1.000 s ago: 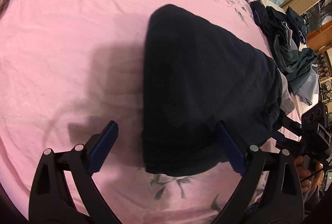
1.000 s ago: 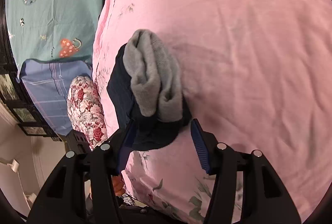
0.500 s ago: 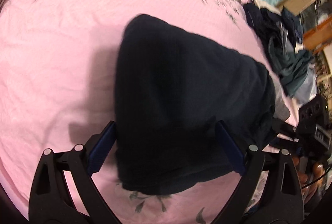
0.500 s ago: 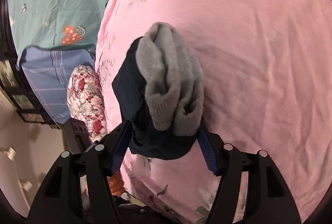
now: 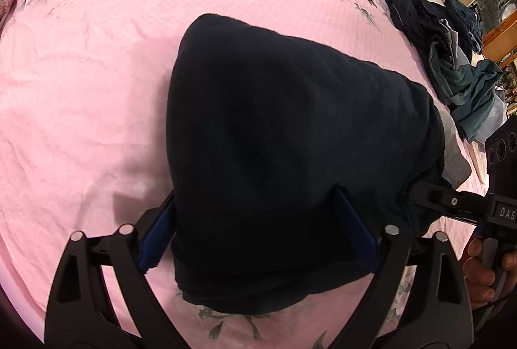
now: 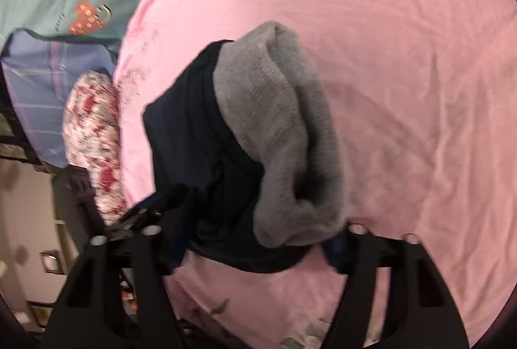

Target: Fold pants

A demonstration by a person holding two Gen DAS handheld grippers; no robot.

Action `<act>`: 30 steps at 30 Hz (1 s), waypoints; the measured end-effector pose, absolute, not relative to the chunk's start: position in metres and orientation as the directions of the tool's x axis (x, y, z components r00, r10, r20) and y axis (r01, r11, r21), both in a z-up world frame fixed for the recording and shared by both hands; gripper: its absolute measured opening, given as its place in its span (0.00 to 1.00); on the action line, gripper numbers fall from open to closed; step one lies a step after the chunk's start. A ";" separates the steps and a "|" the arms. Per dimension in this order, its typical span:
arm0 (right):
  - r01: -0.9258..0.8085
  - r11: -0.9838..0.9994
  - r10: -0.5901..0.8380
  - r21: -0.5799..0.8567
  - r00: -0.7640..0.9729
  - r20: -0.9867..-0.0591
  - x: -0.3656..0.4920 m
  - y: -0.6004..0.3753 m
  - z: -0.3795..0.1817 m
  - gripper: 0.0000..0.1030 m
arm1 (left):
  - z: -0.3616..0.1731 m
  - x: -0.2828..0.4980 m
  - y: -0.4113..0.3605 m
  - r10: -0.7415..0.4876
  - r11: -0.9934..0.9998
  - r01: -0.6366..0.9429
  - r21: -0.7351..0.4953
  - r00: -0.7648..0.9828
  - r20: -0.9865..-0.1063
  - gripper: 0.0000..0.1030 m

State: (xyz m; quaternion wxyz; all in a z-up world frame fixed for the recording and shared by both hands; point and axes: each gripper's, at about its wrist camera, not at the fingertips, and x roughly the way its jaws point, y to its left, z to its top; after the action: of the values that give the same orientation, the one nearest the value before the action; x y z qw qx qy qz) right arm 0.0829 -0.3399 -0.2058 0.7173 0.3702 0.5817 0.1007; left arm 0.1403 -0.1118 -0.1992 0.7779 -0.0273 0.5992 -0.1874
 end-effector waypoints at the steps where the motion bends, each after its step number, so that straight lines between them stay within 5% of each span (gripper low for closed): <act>1: 0.282 0.716 0.567 0.638 0.299 -0.768 0.082 -0.339 -0.205 0.52 | -0.198 0.139 -0.112 -0.324 0.928 0.263 -0.264 0.219 -0.921 0.82; 8: 0.254 0.720 0.564 0.645 0.327 -0.758 0.077 -0.341 -0.195 0.36 | -0.187 0.136 -0.105 -0.349 0.920 0.274 -0.279 0.255 -0.902 0.42; 13: 0.216 0.721 0.565 0.658 0.366 -0.739 0.076 -0.337 -0.180 0.33 | -0.170 0.134 -0.093 -0.410 0.900 0.284 -0.331 0.293 -0.864 0.24; 15: 0.193 0.731 0.560 0.654 0.379 -0.737 0.076 -0.336 -0.173 0.32 | -0.170 0.134 -0.092 -0.412 0.898 0.288 -0.331 0.291 -0.863 0.24; 19: 0.194 0.745 0.553 0.638 0.356 -0.754 0.079 -0.334 -0.174 0.35 | -0.188 0.147 -0.072 -0.392 0.919 0.155 -0.364 0.234 -0.890 0.72; 22: 0.239 0.740 0.553 0.629 0.316 -0.771 0.079 -0.337 -0.185 0.50 | -0.203 0.154 -0.076 -0.428 0.903 0.134 -0.409 0.184 -0.885 0.75; 24: 0.287 0.711 0.568 0.642 0.306 -0.765 0.077 -0.343 -0.200 0.56 | -0.198 0.153 -0.097 -0.422 0.898 0.218 -0.381 0.186 -0.888 0.48; 26: 0.316 0.671 0.587 0.670 0.325 -0.741 0.076 -0.345 -0.209 0.40 | -0.181 0.148 -0.108 -0.400 0.900 0.290 -0.327 0.247 -0.882 0.27; 30: 0.229 0.668 0.605 0.708 0.388 -0.695 0.077 -0.343 -0.173 0.30 | -0.140 0.146 -0.109 -0.422 0.883 0.367 -0.293 0.347 -0.837 0.23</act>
State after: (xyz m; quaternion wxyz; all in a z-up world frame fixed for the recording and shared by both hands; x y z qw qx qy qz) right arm 0.0771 -0.3427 -0.1731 0.7377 0.3873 0.5382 0.1273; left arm 0.1459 -0.1092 -0.1396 0.8203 -0.0267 0.5182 -0.2406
